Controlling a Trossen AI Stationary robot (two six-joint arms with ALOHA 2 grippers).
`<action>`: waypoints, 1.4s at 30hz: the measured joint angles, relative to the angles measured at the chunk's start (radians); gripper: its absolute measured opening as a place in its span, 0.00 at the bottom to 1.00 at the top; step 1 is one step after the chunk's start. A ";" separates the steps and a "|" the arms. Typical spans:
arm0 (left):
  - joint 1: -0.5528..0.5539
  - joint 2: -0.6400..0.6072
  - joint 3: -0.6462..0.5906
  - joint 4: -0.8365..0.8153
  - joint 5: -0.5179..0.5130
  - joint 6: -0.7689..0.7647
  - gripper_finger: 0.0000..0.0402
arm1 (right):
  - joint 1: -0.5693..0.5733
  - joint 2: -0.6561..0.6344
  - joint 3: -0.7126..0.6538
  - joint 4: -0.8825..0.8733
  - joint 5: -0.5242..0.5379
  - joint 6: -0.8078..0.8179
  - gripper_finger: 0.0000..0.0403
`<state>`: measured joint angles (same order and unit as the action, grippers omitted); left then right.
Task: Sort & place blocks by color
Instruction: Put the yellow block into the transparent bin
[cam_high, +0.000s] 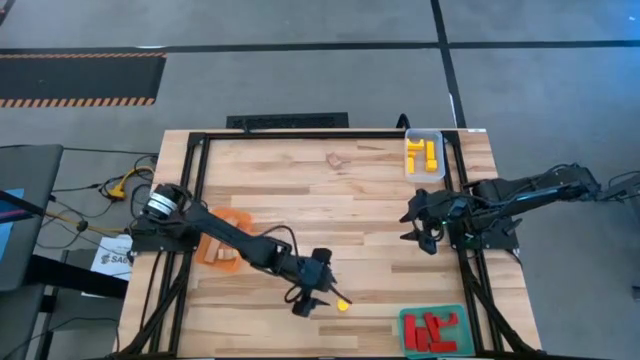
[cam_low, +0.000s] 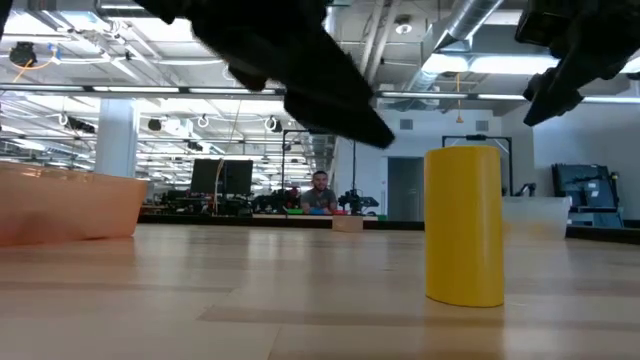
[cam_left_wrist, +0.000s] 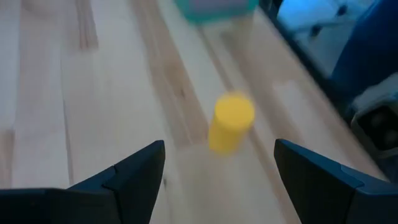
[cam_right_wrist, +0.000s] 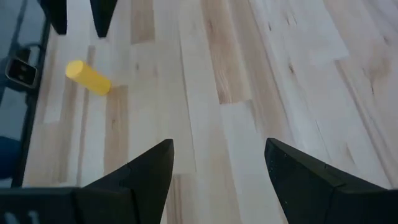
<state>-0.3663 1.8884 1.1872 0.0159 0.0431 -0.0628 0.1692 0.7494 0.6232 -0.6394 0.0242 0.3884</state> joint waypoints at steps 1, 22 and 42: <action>-0.007 0.012 -0.003 0.004 -0.006 0.002 0.72 | 0.000 -0.002 -0.002 -0.011 -0.001 0.007 0.68; -0.013 0.216 0.061 0.212 0.056 0.220 0.72 | 0.088 0.014 0.000 0.038 -0.025 0.374 0.68; -0.016 0.284 0.063 0.379 0.058 0.170 0.69 | 0.097 0.061 0.000 0.049 -0.020 0.361 0.68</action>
<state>-0.3825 2.1724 1.2507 0.3946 0.1007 0.1070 0.2661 0.8103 0.6231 -0.5904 0.0040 0.7493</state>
